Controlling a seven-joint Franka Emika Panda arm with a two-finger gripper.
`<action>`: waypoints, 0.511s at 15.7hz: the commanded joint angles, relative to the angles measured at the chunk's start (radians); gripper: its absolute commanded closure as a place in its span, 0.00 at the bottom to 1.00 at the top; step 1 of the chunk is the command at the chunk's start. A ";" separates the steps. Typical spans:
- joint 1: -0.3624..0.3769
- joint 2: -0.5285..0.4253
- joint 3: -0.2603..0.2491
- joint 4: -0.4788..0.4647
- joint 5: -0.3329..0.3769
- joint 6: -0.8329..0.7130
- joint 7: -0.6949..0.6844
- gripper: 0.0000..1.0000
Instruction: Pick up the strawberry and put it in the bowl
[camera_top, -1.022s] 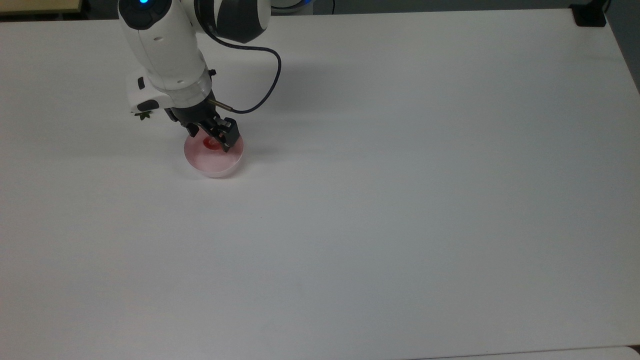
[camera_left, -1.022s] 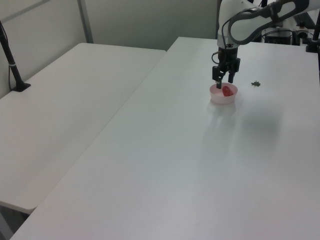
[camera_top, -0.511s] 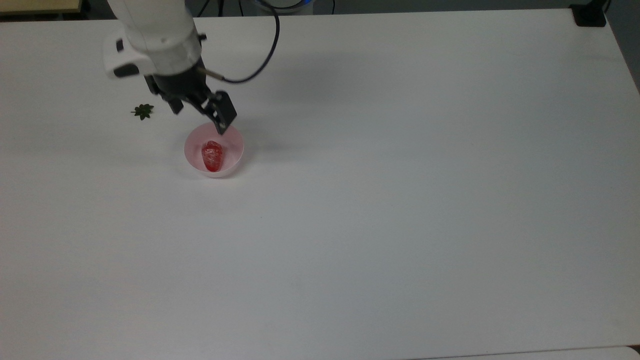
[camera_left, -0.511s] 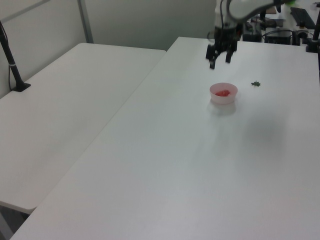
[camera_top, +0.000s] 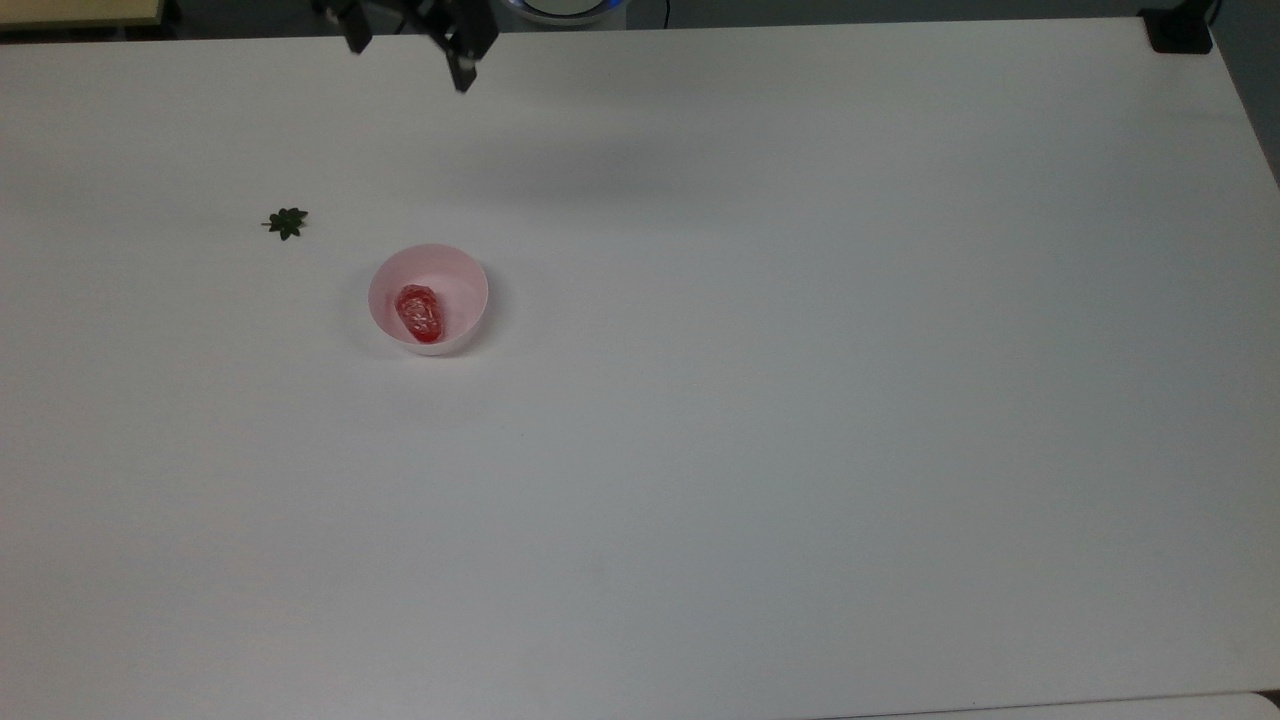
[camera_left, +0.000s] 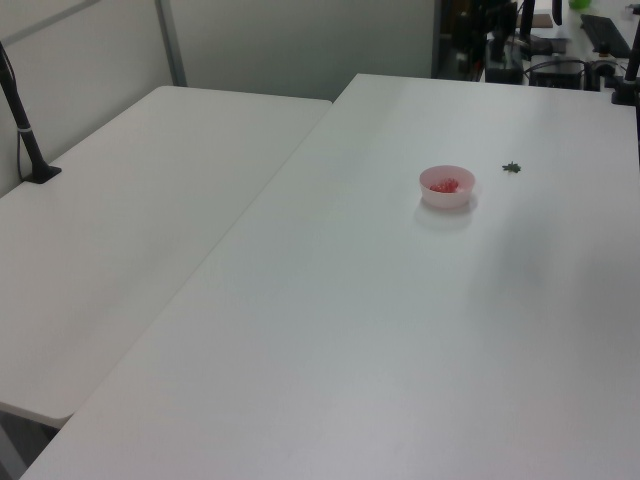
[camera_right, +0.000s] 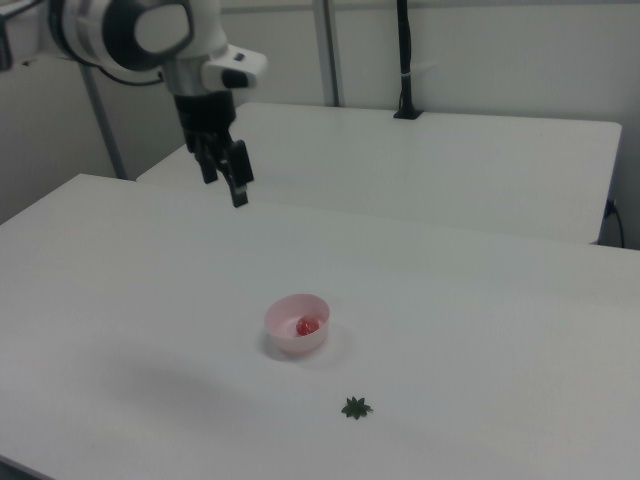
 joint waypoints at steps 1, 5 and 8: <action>0.068 -0.027 -0.055 -0.021 0.000 -0.006 -0.064 0.00; 0.057 -0.028 -0.055 -0.019 0.009 0.050 -0.259 0.00; 0.056 -0.027 -0.055 -0.019 0.004 0.057 -0.268 0.00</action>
